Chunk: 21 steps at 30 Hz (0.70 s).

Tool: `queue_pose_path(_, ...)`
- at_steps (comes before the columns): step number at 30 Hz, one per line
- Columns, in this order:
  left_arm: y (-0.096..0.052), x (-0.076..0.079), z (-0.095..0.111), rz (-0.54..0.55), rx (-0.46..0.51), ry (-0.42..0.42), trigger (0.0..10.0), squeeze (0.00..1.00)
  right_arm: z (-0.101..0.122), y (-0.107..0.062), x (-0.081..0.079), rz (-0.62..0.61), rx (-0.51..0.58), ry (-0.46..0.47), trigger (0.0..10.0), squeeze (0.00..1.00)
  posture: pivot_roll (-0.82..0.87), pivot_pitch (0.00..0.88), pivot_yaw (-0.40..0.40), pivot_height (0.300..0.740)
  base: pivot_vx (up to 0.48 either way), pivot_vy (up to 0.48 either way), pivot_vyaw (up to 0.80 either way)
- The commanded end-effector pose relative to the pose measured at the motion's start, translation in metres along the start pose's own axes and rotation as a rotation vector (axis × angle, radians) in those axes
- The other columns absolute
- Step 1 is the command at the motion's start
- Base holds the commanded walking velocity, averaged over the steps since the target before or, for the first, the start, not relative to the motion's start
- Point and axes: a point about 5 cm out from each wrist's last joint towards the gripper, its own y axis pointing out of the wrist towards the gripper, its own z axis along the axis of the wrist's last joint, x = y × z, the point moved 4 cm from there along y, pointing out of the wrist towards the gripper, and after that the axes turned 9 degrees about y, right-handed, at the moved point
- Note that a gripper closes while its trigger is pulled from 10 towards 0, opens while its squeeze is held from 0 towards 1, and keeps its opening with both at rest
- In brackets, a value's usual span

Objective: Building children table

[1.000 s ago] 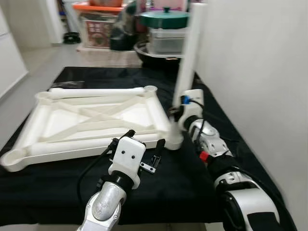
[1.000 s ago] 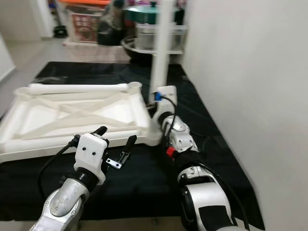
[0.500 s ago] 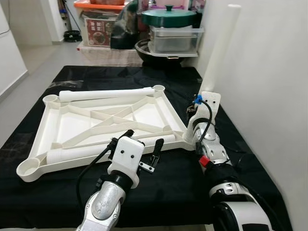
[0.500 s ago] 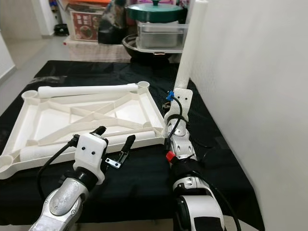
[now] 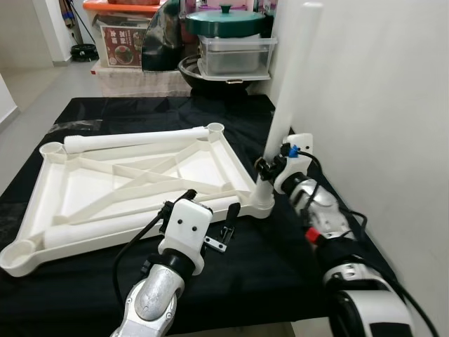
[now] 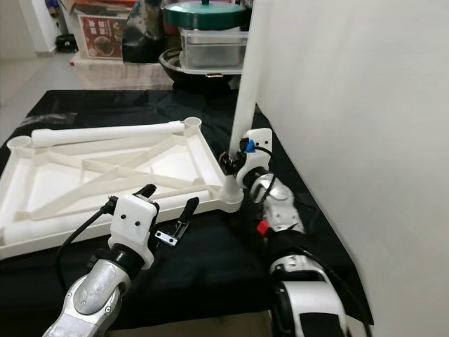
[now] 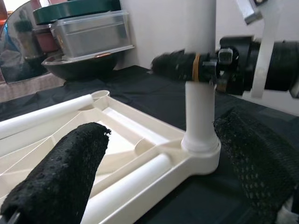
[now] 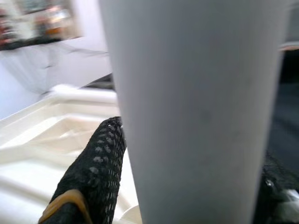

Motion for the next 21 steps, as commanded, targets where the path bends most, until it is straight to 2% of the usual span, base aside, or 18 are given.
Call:
queue_pose_path(1,0.000,0.001,-0.001,-0.002,-0.001,0.004,10.0,0.00,-0.011,0.004,-0.022,0.165,-0.071,0.028,10.0,0.00,0.12,0.000,-0.075,0.740,0.000,0.000,0.00)
queue_pose_path(3,-0.001,0.001,-0.001,-0.002,-0.002,0.007,10.0,0.00,-0.014,-0.001,-0.038,0.346,-0.149,0.039,10.0,0.00,0.13,0.000,-0.075,0.740,0.000,0.000,0.00)
queue_pose_path(5,-0.001,0.001,-0.001,-0.002,-0.002,0.007,10.0,0.00,-0.014,-0.001,-0.038,0.346,-0.149,0.039,10.0,0.00,0.13,0.000,-0.075,0.740,0.000,0.000,0.00)
queue_pose_path(6,0.000,0.001,-0.001,-0.003,-0.002,0.006,10.0,0.00,-0.016,-0.002,-0.044,0.408,-0.175,0.032,10.0,0.00,0.13,0.000,-0.072,0.740,0.000,0.000,0.00)
queue_pose_path(7,0.000,0.001,-0.001,-0.003,-0.002,0.006,10.0,0.00,-0.016,-0.002,-0.044,0.408,-0.175,0.032,10.0,0.00,0.13,0.000,-0.072,0.740,0.000,0.000,0.00)
queue_pose_path(9,0.000,0.002,-0.001,-0.005,0.000,0.003,10.0,0.00,-0.018,-0.003,-0.065,0.585,-0.227,0.033,10.0,0.00,0.13,0.000,-0.075,0.740,0.000,0.000,0.00)
queue_pose_path(10,0.000,0.002,-0.001,-0.005,0.000,0.003,10.0,0.00,-0.018,-0.003,-0.065,0.585,-0.227,0.033,10.0,0.00,0.13,0.000,-0.075,0.740,0.000,0.000,0.00)
queue_pose_path(11,-0.001,0.003,-0.001,-0.005,-0.001,0.000,10.0,0.00,-0.017,-0.001,-0.070,0.625,-0.229,0.044,2.0,0.00,0.13,0.000,-0.074,0.740,0.000,0.000,0.00)
queue_pose_path(13,-0.001,0.003,-0.001,-0.005,-0.001,0.000,10.0,0.00,-0.017,-0.001,-0.070,0.625,-0.229,0.044,2.0,0.00,0.13,0.000,-0.074,0.740,0.000,0.000,0.00)
queue_pose_path(14,-0.001,0.003,-0.001,-0.005,-0.002,0.000,10.0,0.00,-0.016,0.001,-0.073,0.644,-0.226,0.050,0.0,0.00,0.13,0.000,-0.075,0.740,0.000,0.000,0.00)
queue_pose_path(16,-0.001,0.004,-0.001,-0.005,-0.002,-0.001,10.0,0.00,-0.016,0.004,-0.072,0.620,-0.214,0.032,0.0,0.00,0.14,0.000,-0.077,0.740,0.000,0.000,0.00)
queue_pose_path(21,-0.001,0.004,-0.001,-0.005,-0.001,-0.001,10.0,0.00,-0.012,0.015,-0.055,0.429,-0.154,0.004,0.0,0.00,0.13,0.000,-0.075,0.740,0.000,0.000,0.00)
